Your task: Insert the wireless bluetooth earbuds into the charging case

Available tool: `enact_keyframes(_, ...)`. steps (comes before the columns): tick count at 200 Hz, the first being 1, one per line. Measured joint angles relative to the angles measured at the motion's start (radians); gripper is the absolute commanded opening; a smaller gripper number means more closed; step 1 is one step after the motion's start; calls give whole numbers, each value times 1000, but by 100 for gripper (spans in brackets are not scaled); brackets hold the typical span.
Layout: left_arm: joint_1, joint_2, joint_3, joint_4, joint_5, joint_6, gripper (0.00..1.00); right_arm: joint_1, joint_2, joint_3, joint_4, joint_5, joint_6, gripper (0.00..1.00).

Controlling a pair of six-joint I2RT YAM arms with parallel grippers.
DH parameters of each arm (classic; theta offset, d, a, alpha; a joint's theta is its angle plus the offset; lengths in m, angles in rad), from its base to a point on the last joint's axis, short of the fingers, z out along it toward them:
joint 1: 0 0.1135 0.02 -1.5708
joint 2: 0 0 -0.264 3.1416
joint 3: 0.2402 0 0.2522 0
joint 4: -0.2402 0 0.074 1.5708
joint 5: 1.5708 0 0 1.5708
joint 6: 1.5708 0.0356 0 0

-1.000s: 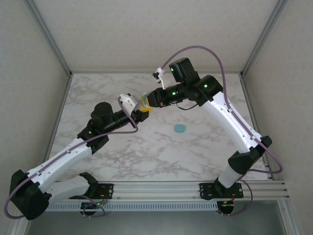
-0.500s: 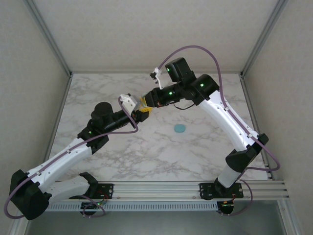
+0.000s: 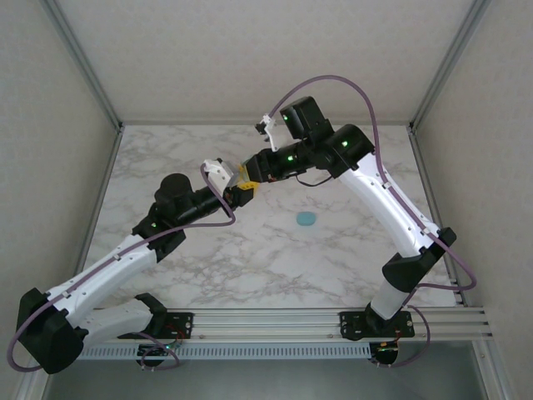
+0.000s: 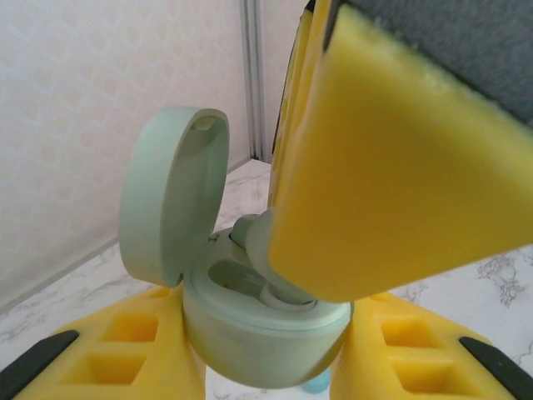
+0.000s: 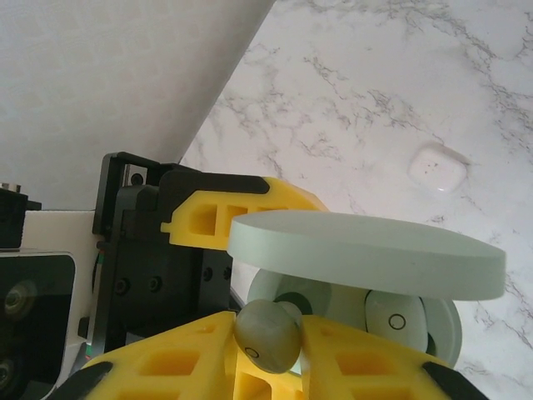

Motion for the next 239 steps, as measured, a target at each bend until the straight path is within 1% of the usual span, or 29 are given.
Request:
enact_keyframes(44,0,11,0,5,4,-7,21,3,8,16,-10,6,3,29)
enact_keyframes(73,0,14,0,11,4,-11,21,3,9,27,-22,9,3,28)
enact_keyframes(118,0,14,0,11,3,-11,21,3,31,50,-53,63,7,27)
enact_keyframes(201,0,18,0,11,3,-11,20,4,29,50,-46,67,33,33)
enact_keyframes(239,0,17,0,21,3,-11,20,4,-5,48,-25,71,49,35)
